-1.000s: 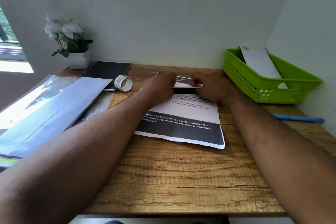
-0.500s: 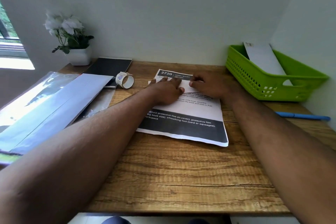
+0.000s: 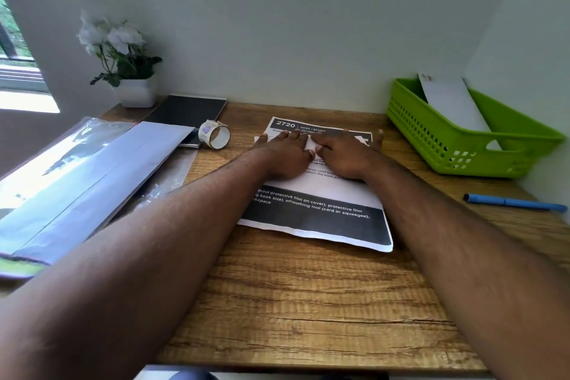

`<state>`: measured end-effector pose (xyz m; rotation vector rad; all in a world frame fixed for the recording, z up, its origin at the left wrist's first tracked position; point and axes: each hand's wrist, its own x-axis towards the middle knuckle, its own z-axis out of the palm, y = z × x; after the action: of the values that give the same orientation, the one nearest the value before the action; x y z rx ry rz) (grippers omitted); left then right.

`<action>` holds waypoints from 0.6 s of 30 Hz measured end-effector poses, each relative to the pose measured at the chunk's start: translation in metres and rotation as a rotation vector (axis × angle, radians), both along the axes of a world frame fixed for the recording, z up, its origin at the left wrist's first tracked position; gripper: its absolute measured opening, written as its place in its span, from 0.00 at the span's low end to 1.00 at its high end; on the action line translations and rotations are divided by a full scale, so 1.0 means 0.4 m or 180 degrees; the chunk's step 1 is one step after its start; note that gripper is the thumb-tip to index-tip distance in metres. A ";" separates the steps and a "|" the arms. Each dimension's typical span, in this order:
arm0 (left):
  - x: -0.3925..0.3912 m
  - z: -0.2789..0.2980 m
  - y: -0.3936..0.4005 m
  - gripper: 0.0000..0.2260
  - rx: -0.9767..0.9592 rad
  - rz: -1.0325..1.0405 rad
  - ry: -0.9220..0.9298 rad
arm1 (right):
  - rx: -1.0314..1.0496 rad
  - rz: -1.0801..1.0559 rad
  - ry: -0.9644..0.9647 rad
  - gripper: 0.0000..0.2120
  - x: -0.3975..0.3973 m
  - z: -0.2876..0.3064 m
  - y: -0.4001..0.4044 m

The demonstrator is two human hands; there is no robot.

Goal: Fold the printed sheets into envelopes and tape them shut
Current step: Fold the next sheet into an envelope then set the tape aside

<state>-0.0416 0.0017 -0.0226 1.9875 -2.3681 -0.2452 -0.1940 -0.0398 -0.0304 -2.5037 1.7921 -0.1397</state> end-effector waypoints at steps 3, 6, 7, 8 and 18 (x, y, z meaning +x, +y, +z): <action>0.002 0.001 0.003 0.26 0.0006 0.0019 0.0009 | 0.0089 -0.0064 -0.0078 0.23 -0.023 -0.017 -0.032; 0.003 0.002 0.004 0.26 0.0009 0.0012 0.0012 | -0.0036 -0.0146 0.0021 0.23 -0.064 -0.004 -0.039; 0.004 0.002 0.004 0.26 0.0012 0.0005 0.0024 | -0.0042 -0.0253 0.0170 0.23 -0.084 0.001 -0.038; 0.005 0.003 0.004 0.26 0.0017 -0.0006 0.0041 | -0.0085 -0.0459 0.0296 0.24 -0.105 0.005 -0.040; -0.024 -0.004 -0.023 0.25 -0.0374 -0.0002 0.0188 | -0.0511 0.0499 -0.0504 0.16 -0.015 0.013 0.000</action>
<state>-0.0511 -0.0075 -0.0244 1.9010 -2.2908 -0.1583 -0.2000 -0.0399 -0.0250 -2.6424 1.5768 -0.4768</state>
